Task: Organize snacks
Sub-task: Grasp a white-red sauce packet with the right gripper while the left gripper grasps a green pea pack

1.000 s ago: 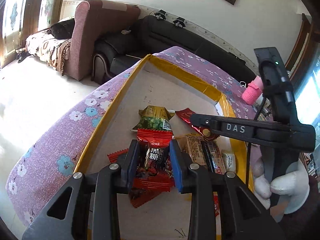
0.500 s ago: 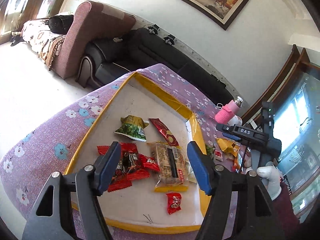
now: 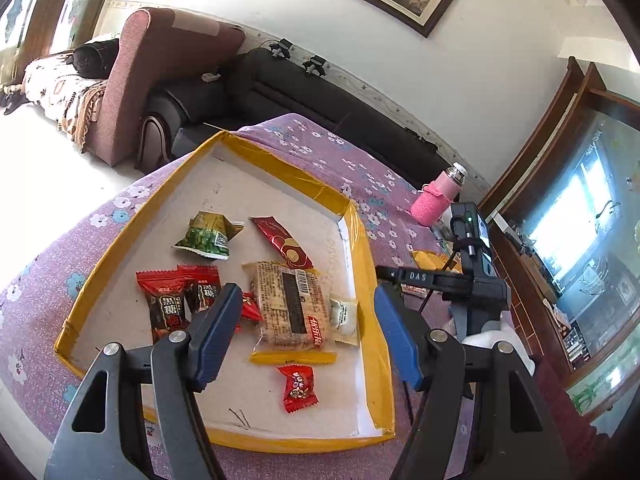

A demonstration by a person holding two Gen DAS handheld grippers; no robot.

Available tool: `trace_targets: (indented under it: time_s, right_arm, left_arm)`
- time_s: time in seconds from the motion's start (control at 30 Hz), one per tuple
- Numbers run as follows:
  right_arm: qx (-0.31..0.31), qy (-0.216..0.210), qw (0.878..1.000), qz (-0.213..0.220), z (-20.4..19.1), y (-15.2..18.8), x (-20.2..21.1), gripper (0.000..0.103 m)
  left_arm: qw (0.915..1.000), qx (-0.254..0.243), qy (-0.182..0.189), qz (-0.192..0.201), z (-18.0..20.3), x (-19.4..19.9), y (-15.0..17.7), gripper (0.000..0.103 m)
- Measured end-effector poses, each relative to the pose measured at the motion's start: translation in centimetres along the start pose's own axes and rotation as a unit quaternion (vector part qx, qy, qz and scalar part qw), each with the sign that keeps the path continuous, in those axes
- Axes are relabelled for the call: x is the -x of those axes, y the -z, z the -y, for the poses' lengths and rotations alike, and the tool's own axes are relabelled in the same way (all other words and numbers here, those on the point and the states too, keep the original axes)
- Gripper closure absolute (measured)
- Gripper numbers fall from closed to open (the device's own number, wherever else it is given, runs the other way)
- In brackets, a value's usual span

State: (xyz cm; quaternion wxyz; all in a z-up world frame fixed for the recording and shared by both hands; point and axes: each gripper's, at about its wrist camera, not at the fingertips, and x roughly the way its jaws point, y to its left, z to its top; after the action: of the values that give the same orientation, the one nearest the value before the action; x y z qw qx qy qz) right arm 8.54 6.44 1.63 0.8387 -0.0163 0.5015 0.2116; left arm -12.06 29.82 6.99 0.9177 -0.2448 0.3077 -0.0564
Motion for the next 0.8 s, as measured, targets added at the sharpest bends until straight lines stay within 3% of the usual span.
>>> trace_targets:
  time_s: [0.03,0.13,0.2,0.27,0.33,0.37,0.47,0.63,0.8]
  right_arm:
    - [0.013,-0.012,1.000,-0.016,-0.3,0.9,0.1,0.089]
    - [0.050,-0.063,0.995,-0.052,-0.6,3.9,1.8,0.086]
    - [0.044,-0.094,0.994,-0.045,0.7,4.8,3.8,0.087]
    - [-0.001,-0.068,0.998,-0.002,3.5,4.2,5.7,0.079]
    - [-0.053,-0.023,0.997,0.043,6.4,2.9,6.7,0.052]
    - [-0.071,-0.013,0.996,0.061,7.5,2.3,6.6,0.050]
    - [-0.079,-0.001,0.993,0.085,8.6,0.5,5.0,0.050]
    - [-0.065,-0.015,0.997,0.042,7.9,-1.1,0.0,0.052]
    - [-0.017,-0.003,1.000,0.006,6.5,0.7,0.8,0.064]
  left_arm:
    - [1.0000,-0.002,0.002,-0.002,0.2,-0.1,0.1,0.035]
    - [0.9999,-0.008,0.009,-0.007,0.7,-0.4,0.3,0.035]
    - [0.9998,-0.012,0.013,-0.009,1.1,-0.6,0.5,0.035]
    - [0.9997,-0.013,0.017,-0.013,1.5,-0.9,0.7,0.035]
    - [0.9995,-0.015,0.022,-0.019,2.1,-1.3,1.0,0.035]
    - [0.9993,-0.019,0.025,-0.022,2.5,-1.4,1.1,0.035]
    - [0.9986,-0.039,0.026,-0.026,3.7,-1.2,1.5,0.035]
    - [0.9970,-0.063,0.029,-0.035,5.2,-1.3,1.8,0.035]
    - [0.9959,-0.075,0.032,-0.041,6.0,-1.9,1.9,0.035]
